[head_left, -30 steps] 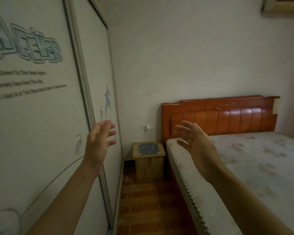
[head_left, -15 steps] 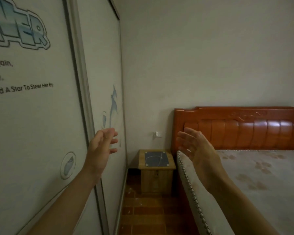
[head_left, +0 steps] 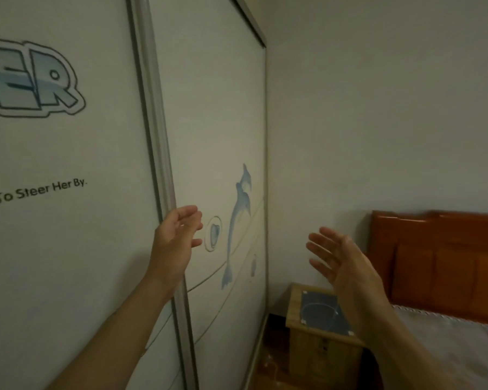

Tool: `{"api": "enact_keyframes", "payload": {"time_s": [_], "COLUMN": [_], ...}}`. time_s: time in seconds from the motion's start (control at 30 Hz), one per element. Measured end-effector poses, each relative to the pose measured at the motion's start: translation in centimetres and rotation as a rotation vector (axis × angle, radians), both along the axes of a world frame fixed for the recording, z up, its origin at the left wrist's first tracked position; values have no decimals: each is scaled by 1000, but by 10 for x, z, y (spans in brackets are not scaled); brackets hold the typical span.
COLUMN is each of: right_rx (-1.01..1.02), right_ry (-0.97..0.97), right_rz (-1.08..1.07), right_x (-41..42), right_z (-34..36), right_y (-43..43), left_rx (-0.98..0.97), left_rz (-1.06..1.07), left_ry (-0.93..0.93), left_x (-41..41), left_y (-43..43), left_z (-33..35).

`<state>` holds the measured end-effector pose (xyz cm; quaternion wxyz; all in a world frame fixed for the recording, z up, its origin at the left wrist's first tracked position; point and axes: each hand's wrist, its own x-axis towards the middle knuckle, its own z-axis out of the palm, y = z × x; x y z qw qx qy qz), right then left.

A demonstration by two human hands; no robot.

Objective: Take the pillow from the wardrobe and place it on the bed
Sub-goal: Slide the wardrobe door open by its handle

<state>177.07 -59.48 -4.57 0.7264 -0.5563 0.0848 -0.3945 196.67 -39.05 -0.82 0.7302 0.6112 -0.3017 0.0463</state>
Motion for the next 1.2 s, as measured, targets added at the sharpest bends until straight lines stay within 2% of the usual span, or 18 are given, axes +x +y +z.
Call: {"api": "enact_keyframes", "payload": {"time_s": [0.2, 0.33, 0.57, 0.7, 0.9, 1.07, 1.2], "right_rx": [-45, -101, -423, -467, -457, -578, -533], "right_ry": [-24, -42, 3, -32, -180, -308, -279], "right_rz": [149, 247, 357, 394, 479, 455, 525], "right_x": [99, 167, 266, 311, 358, 383, 393], "right_z": [18, 19, 36, 34, 24, 28, 20], "right_y": [-28, -15, 8, 20, 39, 36, 38], "left_rx": [-28, -12, 201, 301, 343, 364, 396], "left_rz": [182, 276, 623, 731, 937, 1086, 1149], "left_ry": [-73, -216, -535, -735, -758, -738, -668], "left_x": [57, 93, 138, 151, 162, 172, 172], "left_y": [-15, -12, -13, -22, -31, -41, -48], "left_z": [-1, 3, 8, 20, 36, 41, 40]}}
